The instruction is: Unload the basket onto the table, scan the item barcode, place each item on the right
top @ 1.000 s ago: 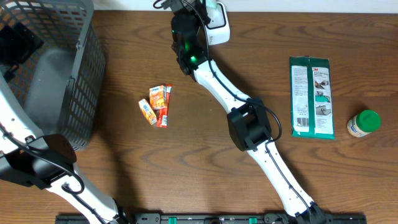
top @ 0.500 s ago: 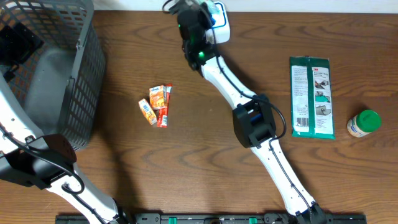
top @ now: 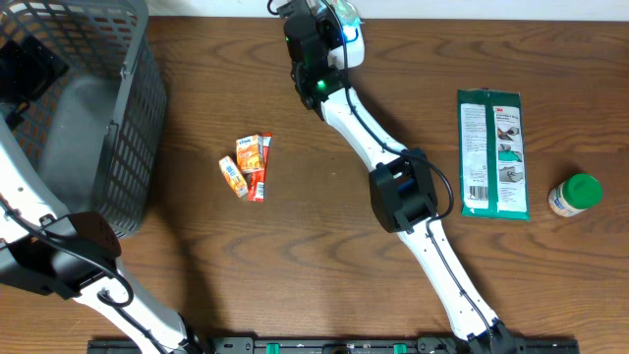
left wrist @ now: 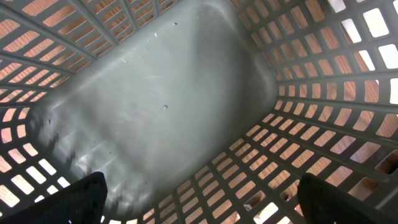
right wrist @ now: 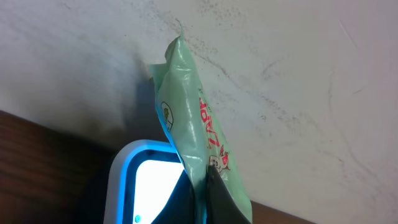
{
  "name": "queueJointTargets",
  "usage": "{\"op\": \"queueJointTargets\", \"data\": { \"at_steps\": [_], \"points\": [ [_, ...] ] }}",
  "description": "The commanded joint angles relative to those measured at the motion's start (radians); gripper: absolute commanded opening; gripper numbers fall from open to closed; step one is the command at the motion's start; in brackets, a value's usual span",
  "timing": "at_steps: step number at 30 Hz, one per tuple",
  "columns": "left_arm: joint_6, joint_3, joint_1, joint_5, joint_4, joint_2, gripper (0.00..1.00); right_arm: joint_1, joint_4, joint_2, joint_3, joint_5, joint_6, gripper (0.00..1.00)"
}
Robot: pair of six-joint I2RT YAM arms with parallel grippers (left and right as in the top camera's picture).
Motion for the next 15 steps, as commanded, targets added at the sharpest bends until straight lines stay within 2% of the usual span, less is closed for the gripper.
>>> {"op": "queueJointTargets", "data": {
  "at_steps": [1, 6, 9, 13, 15],
  "points": [
    [-0.001, 0.017, 0.0, 0.009, -0.003, -0.022, 0.98, 0.012, 0.001, -0.045, 0.007, 0.004, 0.034, 0.01],
    [-0.001, 0.017, 0.0, 0.009, -0.003, -0.022, 0.98, 0.023, -0.017, -0.111, 0.007, 0.031, 0.033, 0.01],
    [-0.001, 0.017, 0.0, 0.009, -0.004, -0.022, 0.98, 0.038, -0.103, -0.178, 0.007, 0.037, 0.043, 0.01],
    [-0.001, 0.017, 0.0, 0.009, -0.004, -0.022, 0.98, 0.065, -0.329, -0.288, 0.007, 0.032, 0.162, 0.01],
    [-0.001, 0.017, 0.0, 0.009, -0.004, -0.022, 0.98, 0.079, -0.546, -0.375, 0.007, -0.034, 0.308, 0.01]
  ]
}}
